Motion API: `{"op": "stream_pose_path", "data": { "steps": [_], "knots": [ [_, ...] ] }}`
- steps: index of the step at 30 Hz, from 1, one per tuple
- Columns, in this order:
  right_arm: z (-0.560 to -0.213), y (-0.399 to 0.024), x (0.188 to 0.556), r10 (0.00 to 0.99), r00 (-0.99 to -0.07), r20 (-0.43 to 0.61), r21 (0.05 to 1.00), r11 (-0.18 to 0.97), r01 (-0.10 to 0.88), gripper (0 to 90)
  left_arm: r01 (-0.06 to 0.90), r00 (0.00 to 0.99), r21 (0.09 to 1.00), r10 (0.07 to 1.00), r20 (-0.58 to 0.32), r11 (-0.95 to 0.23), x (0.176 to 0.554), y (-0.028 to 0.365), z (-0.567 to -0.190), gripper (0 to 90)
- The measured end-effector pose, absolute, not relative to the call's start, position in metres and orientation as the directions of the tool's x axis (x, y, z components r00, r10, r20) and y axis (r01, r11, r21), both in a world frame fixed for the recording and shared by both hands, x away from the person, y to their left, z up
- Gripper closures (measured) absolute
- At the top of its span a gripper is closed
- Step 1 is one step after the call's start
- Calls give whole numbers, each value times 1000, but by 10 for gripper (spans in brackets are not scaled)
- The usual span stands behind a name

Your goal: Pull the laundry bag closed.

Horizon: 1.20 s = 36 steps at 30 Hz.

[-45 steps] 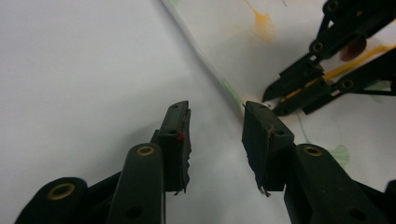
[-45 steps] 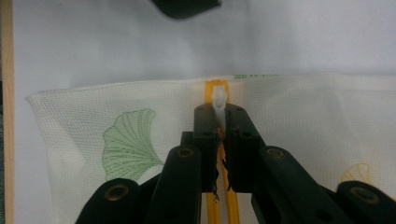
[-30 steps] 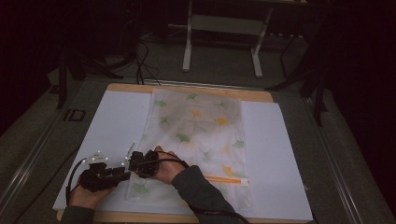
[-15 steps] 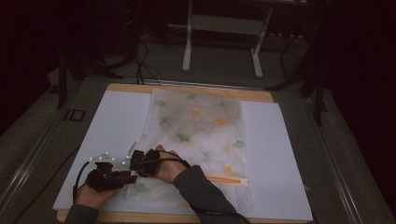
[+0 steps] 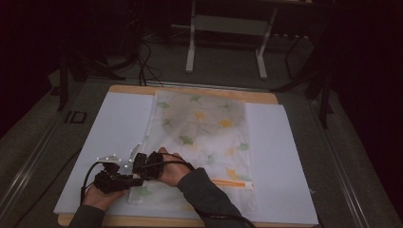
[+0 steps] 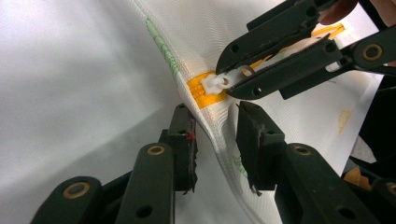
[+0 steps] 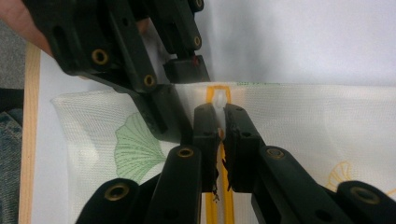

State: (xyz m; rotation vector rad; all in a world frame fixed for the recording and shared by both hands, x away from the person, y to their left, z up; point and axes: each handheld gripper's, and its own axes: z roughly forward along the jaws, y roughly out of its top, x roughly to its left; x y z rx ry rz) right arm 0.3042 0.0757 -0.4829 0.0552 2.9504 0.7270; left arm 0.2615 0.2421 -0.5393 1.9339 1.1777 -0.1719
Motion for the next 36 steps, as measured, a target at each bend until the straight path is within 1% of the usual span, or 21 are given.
{"op": "stream_pose_path", "data": {
  "steps": [4,11,14,16,19,30,36],
  "knots": [
    [-482,77,304,55,-994,-94,468,884,5,844,784,554,583,663,-504,-212,263,242,-541,682],
    [-479,76,303,48,-994,-97,478,878,-4,844,795,548,571,643,-534,-203,265,242,-543,693],
    [-480,76,303,52,-994,-93,474,880,1,845,793,550,573,646,-529,-207,265,242,-543,759],
    [-481,75,303,52,-994,-94,472,882,2,845,789,554,579,646,-525,-206,265,242,-542,822],
    [-482,73,305,55,-994,-90,474,881,6,845,785,559,583,645,-521,-209,264,242,-542,874],
    [-487,71,305,50,-995,-88,458,889,4,849,783,561,584,646,-517,-213,263,241,-540,887],
    [-490,70,305,54,-995,-89,448,894,8,854,779,564,596,635,-528,-196,262,242,-539,888]
  ]
}}
